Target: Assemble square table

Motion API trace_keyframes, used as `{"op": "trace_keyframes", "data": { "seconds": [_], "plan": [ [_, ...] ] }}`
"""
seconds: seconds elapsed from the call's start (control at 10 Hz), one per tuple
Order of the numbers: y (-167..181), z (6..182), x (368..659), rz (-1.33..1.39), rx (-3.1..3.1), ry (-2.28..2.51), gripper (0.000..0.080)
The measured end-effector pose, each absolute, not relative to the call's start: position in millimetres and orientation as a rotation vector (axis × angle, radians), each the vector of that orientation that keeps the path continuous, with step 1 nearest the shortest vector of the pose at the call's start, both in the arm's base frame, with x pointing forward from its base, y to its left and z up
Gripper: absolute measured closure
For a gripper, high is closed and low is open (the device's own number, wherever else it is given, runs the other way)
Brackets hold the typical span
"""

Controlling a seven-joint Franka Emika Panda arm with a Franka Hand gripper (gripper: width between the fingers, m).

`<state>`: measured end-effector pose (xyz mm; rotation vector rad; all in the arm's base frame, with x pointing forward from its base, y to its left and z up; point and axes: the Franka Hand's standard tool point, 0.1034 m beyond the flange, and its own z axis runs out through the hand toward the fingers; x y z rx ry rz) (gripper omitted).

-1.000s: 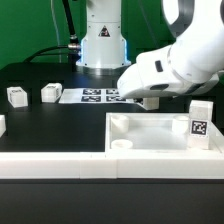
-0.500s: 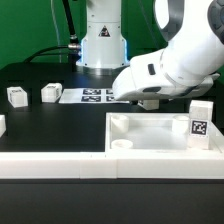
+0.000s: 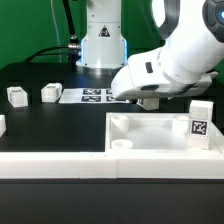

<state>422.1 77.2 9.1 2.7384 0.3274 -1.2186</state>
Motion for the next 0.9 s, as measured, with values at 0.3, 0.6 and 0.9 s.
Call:
{"op": "trace_keyframes", "data": {
  "seconds": [0.3, 0.6, 0.9],
  "plan": [
    [76.9, 9.0, 422.1, -1.219, 2.739, 0.326, 0.0461],
    [76.8, 9.2, 422.1, -1.219, 2.739, 0.326, 0.0509],
    [76.8, 9.2, 422.1, -1.219, 2.739, 0.326, 0.0509]
  ]
}}
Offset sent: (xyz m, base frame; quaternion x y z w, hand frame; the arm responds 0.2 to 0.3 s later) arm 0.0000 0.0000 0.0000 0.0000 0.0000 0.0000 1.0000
